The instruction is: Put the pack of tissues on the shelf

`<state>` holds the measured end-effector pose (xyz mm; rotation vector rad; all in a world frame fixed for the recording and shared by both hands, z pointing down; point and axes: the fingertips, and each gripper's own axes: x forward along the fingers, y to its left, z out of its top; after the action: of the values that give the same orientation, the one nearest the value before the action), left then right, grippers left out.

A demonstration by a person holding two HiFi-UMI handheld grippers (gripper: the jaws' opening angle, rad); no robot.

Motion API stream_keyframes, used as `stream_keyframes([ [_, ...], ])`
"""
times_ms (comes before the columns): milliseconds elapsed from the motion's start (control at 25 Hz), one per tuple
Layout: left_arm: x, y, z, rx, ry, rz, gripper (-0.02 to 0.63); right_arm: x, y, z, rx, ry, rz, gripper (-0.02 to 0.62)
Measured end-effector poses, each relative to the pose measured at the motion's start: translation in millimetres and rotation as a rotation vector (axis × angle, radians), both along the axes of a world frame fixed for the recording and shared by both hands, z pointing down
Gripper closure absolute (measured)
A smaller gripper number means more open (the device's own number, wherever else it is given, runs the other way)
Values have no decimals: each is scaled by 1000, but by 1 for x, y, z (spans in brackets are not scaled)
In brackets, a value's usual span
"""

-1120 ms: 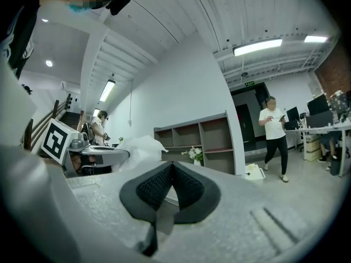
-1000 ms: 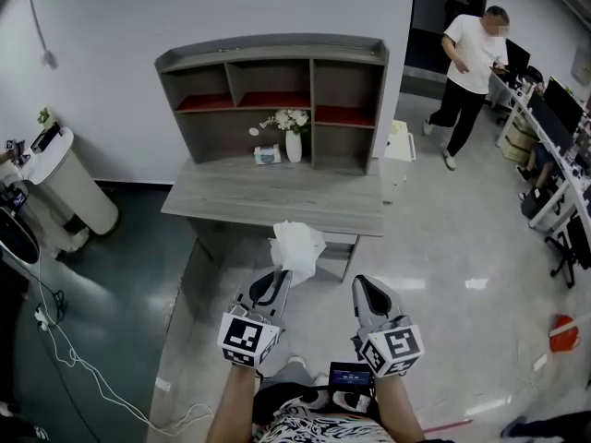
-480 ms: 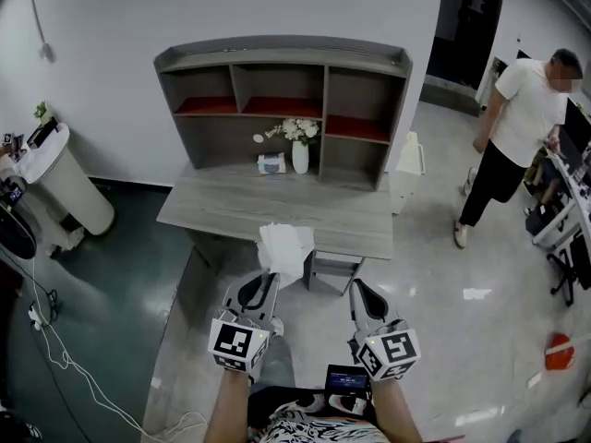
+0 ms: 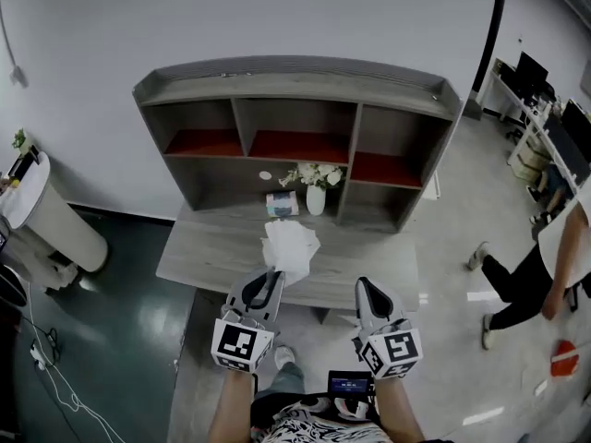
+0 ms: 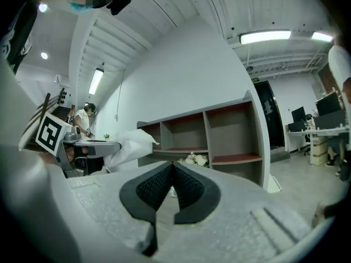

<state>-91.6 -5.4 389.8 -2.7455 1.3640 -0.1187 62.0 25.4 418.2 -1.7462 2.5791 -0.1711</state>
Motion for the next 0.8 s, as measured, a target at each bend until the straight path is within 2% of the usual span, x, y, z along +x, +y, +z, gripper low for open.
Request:
stream_keyframes([
  [160, -20, -73, -7, 2, -16, 34, 577, -20, -70, -5, -13, -3, 36, 594],
  [280, -26, -118, -26, 68, -5, 81, 577, -29, -115, -8, -7, 4, 59, 592],
  [360, -29, -141, -30, 84, -2, 102, 577, -33, -137, -6, -14, 1, 82, 594],
  [520, -39, -172, -18, 20, -10, 101, 577, -36, -162, -3, -26, -4, 103, 593],
  [680, -43, -190, -22, 29, 20, 107, 577, -34, -173, -2, -37, -22, 123, 593],
  [800, -43, -199, -14, 5, -11, 99, 577, -30, -180, -2, -36, -25, 131, 592],
])
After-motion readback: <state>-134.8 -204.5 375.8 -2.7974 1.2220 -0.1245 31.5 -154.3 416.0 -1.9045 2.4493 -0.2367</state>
